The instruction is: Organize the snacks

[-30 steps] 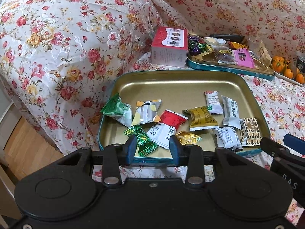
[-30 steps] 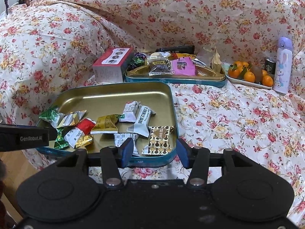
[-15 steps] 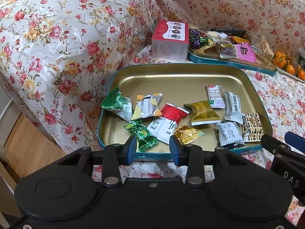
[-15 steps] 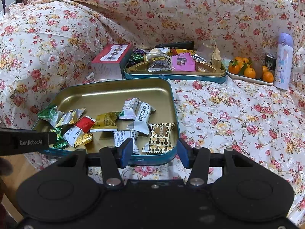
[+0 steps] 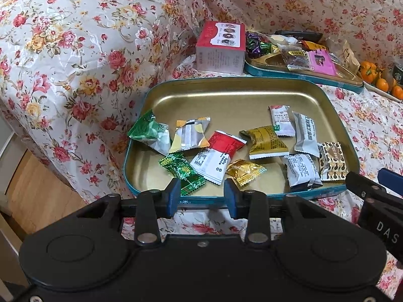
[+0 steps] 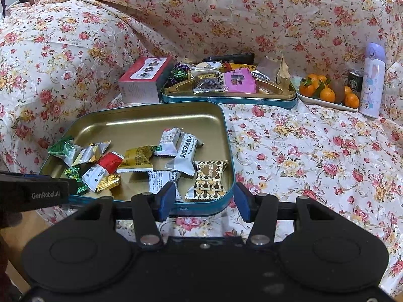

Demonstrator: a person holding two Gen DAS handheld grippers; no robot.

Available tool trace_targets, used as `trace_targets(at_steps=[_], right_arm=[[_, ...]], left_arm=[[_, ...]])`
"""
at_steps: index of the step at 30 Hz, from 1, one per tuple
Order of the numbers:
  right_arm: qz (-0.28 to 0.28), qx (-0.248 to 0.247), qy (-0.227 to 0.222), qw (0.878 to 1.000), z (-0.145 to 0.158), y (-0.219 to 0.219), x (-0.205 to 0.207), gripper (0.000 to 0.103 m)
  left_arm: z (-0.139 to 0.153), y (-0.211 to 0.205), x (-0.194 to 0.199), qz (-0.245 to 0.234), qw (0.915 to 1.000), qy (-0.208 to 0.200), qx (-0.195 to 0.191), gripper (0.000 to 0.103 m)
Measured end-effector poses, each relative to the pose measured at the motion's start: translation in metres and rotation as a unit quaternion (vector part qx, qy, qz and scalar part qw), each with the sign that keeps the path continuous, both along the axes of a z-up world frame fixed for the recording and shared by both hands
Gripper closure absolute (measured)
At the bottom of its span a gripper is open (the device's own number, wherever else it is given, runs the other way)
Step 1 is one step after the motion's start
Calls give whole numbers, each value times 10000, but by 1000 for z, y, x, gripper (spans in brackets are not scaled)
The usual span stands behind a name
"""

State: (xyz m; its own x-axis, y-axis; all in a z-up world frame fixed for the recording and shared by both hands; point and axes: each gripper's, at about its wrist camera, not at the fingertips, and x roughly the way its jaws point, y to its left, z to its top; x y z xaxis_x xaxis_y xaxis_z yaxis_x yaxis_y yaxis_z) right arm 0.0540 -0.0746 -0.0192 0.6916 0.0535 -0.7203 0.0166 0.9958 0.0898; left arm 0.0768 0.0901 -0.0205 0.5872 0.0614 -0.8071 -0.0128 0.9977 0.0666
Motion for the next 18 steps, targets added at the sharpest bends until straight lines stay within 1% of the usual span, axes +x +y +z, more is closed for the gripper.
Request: trace_targets(at_steps=[18], right_arm=[[6,0,8,10000,1,0,0,49]], left_arm=[[0,-1,0,-16,10000,10,-4,57]])
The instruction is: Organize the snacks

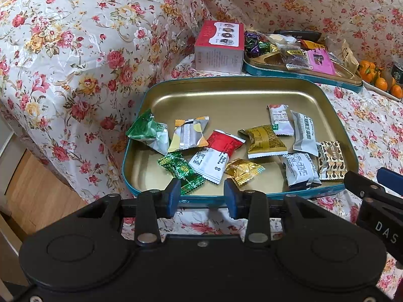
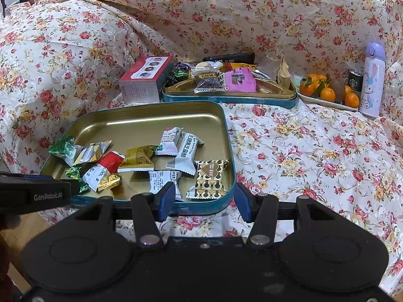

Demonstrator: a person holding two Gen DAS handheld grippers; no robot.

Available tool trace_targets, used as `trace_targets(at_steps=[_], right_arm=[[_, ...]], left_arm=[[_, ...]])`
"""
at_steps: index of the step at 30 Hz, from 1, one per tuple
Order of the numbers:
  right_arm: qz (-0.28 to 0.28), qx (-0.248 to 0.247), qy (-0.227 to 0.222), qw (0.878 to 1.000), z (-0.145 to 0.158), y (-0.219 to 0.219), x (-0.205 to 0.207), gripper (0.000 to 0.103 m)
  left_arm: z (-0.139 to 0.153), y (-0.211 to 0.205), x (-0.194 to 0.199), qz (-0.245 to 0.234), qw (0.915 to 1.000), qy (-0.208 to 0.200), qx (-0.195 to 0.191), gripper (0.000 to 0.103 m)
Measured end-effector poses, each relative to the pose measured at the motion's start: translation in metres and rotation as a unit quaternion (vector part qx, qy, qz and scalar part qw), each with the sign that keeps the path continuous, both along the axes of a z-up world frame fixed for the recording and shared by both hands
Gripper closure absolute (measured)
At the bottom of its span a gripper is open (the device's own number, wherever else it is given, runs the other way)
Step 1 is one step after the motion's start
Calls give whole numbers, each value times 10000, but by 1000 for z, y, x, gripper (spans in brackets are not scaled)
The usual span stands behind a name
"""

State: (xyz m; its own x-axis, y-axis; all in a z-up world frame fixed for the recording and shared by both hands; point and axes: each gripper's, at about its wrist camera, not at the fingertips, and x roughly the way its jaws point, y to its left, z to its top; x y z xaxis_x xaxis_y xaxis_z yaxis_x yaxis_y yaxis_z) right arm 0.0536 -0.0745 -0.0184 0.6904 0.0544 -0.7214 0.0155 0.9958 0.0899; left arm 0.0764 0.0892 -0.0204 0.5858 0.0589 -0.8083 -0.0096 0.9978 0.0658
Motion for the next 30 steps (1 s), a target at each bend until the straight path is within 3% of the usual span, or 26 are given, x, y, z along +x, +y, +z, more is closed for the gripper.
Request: trace_targets(at_steps=[30], right_arm=[[25,-2,100,9999,-4,0,-2,49]], left_arm=[[0,0,0,-55,10000,-21,55,57]])
